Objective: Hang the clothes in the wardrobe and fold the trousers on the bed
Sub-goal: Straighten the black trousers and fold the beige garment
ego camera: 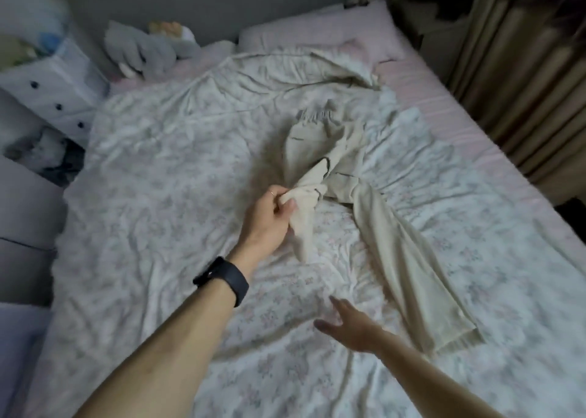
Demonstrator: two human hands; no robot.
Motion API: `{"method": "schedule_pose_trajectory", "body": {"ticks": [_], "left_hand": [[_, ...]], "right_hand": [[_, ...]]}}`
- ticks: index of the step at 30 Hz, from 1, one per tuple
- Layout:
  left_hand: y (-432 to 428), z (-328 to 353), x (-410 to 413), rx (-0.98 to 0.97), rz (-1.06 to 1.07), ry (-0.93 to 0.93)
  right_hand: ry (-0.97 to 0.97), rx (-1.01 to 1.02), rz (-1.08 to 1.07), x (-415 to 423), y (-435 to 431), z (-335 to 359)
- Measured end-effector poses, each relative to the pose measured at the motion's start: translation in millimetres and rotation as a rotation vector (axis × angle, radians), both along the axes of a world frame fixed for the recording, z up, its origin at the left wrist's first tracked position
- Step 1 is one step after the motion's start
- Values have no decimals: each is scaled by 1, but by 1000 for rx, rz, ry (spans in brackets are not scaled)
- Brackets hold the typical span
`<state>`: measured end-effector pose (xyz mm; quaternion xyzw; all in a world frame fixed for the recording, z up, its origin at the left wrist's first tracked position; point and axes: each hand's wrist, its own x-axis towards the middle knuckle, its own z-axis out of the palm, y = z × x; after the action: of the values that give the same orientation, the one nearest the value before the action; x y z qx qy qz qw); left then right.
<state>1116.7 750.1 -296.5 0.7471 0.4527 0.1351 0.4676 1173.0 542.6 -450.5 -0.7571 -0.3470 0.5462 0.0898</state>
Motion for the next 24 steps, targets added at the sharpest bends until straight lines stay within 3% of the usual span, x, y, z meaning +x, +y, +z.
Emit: {"method": "schedule_pose_trajectory", "body": {"ticks": [2, 5, 9, 11, 13, 18, 24], "left_hand": [[-17, 50, -9, -237, 105, -211], [-51, 129, -38, -395, 175, -373], [-110, 186, -97, -634, 310, -548], [-154, 190, -137, -670, 283, -532], [-191, 174, -176, -649, 264, -420], [-261, 102, -278, -637, 336, 6], [-321, 25, -354, -554, 8, 540]], "right_hand": [[235, 55, -299, -17, -25, 50], [427, 210, -714, -35, -59, 135], [598, 434, -1022, -37, -97, 214], [739, 499, -1175, -43, -122, 242], [730, 502, -1234, -50, -139, 257], [208, 318, -1066, -117, -220, 239], [54, -16, -716, -196, -312, 184]]}}
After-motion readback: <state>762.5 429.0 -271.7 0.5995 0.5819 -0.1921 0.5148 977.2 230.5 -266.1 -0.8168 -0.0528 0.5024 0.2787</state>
